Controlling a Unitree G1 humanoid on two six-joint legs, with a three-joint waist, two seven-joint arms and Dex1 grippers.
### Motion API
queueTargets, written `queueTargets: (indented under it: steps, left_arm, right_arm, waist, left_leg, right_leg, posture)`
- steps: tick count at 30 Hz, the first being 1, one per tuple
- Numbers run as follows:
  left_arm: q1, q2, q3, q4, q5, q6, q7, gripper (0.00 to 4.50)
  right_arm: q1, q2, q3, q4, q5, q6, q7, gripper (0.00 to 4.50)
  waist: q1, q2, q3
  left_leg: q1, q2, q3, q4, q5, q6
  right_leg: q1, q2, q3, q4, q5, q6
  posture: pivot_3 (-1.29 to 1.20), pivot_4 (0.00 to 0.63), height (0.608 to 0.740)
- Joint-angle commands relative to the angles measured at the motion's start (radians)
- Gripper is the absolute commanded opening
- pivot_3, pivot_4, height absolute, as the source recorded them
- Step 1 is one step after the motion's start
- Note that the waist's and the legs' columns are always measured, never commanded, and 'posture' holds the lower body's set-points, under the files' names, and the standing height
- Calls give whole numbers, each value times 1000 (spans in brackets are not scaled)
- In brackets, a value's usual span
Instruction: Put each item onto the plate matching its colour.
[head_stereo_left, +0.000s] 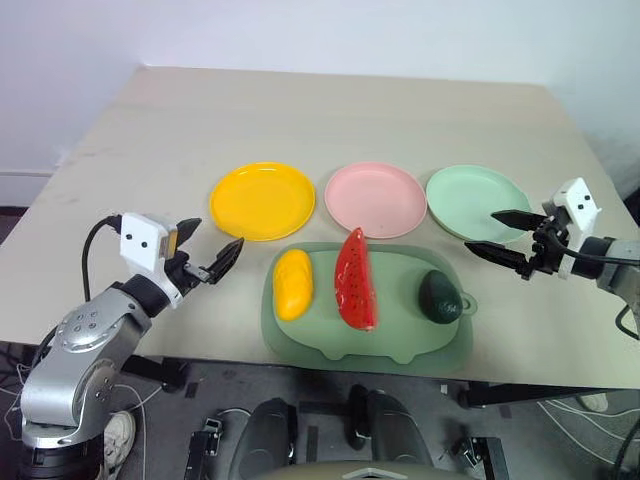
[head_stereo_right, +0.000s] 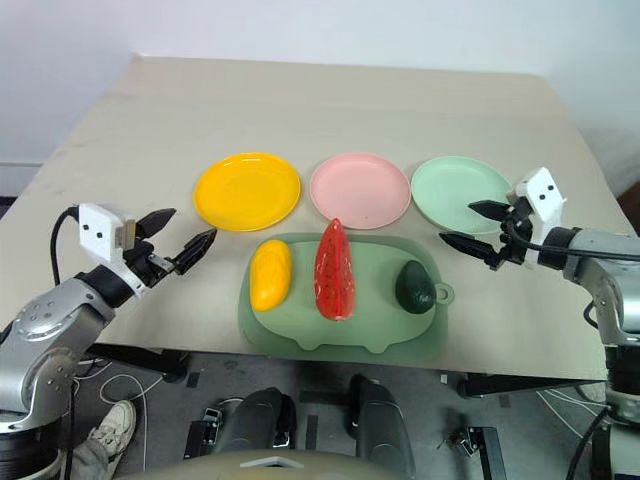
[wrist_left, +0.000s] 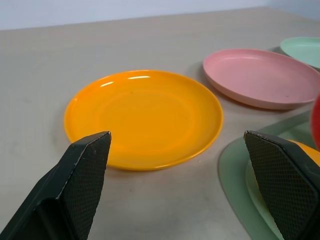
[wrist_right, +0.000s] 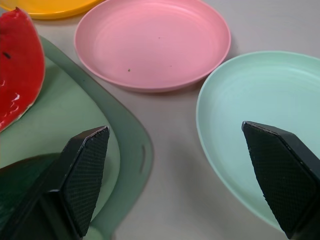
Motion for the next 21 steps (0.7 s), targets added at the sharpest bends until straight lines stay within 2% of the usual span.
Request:
queueTargets:
  steps: [1, 6, 11, 21]
  left_arm:
    - [13, -6, 29, -52, -9, -5, 18, 4457]
    - [38, -23, 29, -82, -13, -10, 40, 4457]
    - [23, -13, 26, -71, -30, 1, 32, 4457]
    - [-26, 49, -19, 5, -51, 10, -89, 4457]
  right_arm:
    - [-41, 0, 0, 24, -12, -27, 12, 4500]
    - [-74, -6, 16, 44, -28, -23, 11, 4500]
    - [-48, -31, -18, -9, -20, 10, 3, 4500]
    - [122, -71, -156, -320, 54, 209, -81, 4500]
  waist:
    - [0, 0, 0]
    - [3, 0, 0]
    - [2, 0, 0]
    - [0, 1, 0]
  left_leg:
    - [0, 0, 0, 0, 0, 0]
    - [0, 0, 0, 0, 0, 0]
    - [0, 0, 0, 0, 0, 0]
    - [-1, 0, 0, 0, 0, 0]
  right_leg:
    - [0, 0, 0, 0, 0, 0]
    - [0, 0, 0, 0, 0, 0]
    - [0, 0, 0, 0, 0, 0]
    - [0, 0, 0, 0, 0, 0]
  posture:
    - [0, 150, 740]
    - [0, 150, 740]
    - [0, 150, 740]
    - [0, 150, 740]
